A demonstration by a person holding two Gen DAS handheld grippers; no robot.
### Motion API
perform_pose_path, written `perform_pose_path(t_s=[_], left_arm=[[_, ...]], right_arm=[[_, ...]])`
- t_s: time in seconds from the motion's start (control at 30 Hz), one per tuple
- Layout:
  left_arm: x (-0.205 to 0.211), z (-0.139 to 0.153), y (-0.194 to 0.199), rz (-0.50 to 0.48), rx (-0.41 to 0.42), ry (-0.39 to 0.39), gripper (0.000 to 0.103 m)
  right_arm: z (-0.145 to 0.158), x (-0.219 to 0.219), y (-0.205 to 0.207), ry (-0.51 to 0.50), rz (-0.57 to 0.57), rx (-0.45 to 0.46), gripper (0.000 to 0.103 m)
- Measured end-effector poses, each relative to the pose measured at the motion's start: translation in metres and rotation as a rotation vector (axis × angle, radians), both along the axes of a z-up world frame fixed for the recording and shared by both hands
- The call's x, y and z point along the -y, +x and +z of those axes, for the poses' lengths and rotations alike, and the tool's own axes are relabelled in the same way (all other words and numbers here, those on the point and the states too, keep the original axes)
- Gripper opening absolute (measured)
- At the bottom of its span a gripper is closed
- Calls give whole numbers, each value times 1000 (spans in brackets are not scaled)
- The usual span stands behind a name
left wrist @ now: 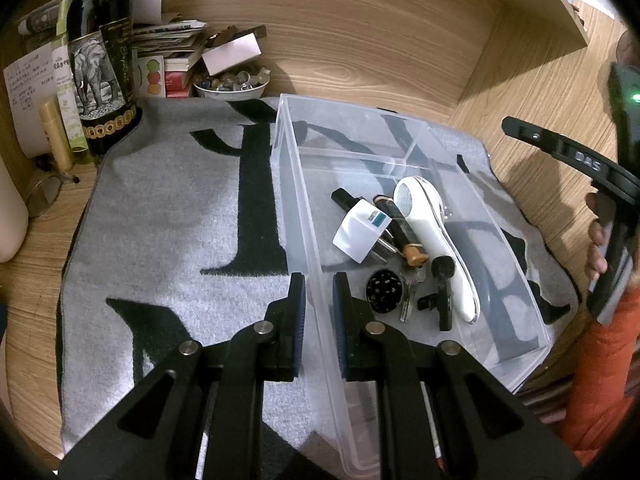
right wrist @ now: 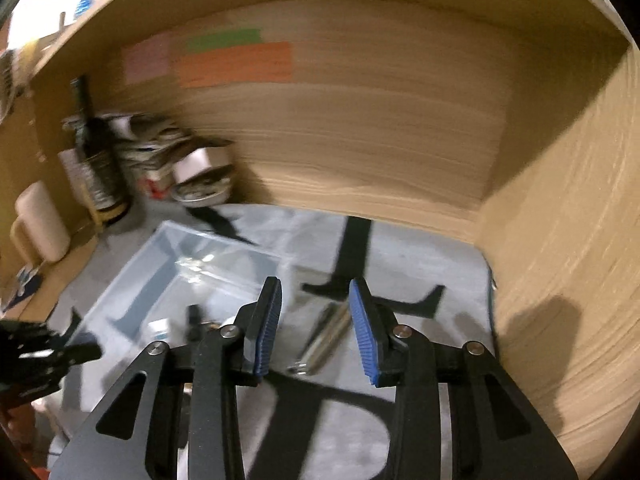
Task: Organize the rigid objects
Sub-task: 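Lower the black pen-like item into the box and release it, then grasp the silver metal tube by its end with the right gripper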
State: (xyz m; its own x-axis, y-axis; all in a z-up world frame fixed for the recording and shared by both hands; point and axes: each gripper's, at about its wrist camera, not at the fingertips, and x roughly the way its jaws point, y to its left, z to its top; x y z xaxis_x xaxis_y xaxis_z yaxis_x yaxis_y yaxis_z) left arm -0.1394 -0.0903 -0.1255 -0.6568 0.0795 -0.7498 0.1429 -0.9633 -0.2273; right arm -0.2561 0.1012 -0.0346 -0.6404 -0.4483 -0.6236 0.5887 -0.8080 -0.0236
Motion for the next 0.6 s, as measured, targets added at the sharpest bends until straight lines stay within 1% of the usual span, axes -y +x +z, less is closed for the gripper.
perform_pose_path(t_s=[0.13,0.27,0.4,0.57,0.6], left_arm=[[0,0,1,-1,1,-2,13],[0,0,1,-1,1,-3,13],[-2,0,2,-3,3,-5,13],[-2,0,2,-3,2,-5,13],[-2,0,2,-3,2,-5,13]], right_arm=[[-18,0,-23,23,-31,53,32],[-50,8,-46,55,-44,144,32],[-83,19,-59,94,-36,230,32],[-108,27,-65,132,-25,286,32],[-108,27,-64,134,-24,274,32]])
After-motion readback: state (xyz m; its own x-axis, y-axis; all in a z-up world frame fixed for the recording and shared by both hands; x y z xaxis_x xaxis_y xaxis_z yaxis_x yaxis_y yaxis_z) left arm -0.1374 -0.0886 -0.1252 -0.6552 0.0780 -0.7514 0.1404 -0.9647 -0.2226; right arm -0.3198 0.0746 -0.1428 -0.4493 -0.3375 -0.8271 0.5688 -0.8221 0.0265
